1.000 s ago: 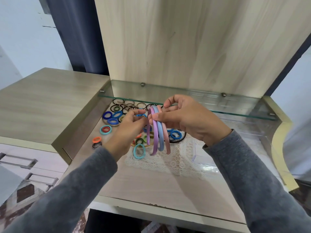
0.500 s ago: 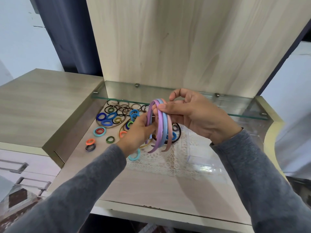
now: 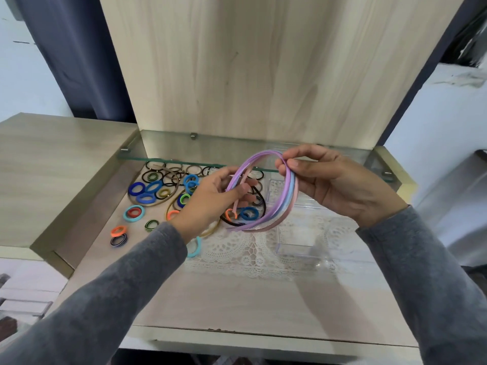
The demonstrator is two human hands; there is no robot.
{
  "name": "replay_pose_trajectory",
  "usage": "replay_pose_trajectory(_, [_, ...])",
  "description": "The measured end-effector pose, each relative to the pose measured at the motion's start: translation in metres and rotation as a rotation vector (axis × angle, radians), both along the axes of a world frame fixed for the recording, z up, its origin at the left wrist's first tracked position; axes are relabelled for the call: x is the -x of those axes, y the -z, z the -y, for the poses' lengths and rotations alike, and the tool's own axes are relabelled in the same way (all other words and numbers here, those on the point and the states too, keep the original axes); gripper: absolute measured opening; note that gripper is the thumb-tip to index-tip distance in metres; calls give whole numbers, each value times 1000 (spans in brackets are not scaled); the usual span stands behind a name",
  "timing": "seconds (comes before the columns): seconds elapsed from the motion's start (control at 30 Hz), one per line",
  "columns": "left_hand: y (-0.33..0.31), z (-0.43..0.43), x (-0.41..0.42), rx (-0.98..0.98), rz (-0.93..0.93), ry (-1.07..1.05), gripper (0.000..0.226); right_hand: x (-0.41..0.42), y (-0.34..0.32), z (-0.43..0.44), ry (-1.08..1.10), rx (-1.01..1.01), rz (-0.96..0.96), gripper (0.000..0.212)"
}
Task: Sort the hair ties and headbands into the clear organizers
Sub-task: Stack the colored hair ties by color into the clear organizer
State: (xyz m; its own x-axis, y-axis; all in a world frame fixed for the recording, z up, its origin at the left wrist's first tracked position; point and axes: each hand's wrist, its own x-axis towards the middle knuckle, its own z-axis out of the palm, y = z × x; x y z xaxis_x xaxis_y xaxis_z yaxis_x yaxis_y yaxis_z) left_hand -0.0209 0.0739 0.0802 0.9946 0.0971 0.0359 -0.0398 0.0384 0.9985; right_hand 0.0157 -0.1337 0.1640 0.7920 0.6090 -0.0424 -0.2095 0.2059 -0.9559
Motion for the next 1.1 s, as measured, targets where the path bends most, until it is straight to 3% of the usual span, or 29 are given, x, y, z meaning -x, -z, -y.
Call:
replay_pose_trajectory(0.4, [0, 36, -31, -14, -22, 23, 19, -29, 31, 69, 139, -31, -62, 20])
replay_pose_trajectory(0.6, [15, 63, -46, -104, -49, 38, 25, -44, 69, 102, 113, -34, -75, 39])
replay_pose_trajectory(0.9, [32, 91, -61, -272, -8, 41, 28, -51, 104, 135, 171, -39, -76, 39])
replay_pose_trajectory(1.1, [43, 103, -62, -431, 19, 52, 25, -52, 115, 149, 186, 84, -60, 47])
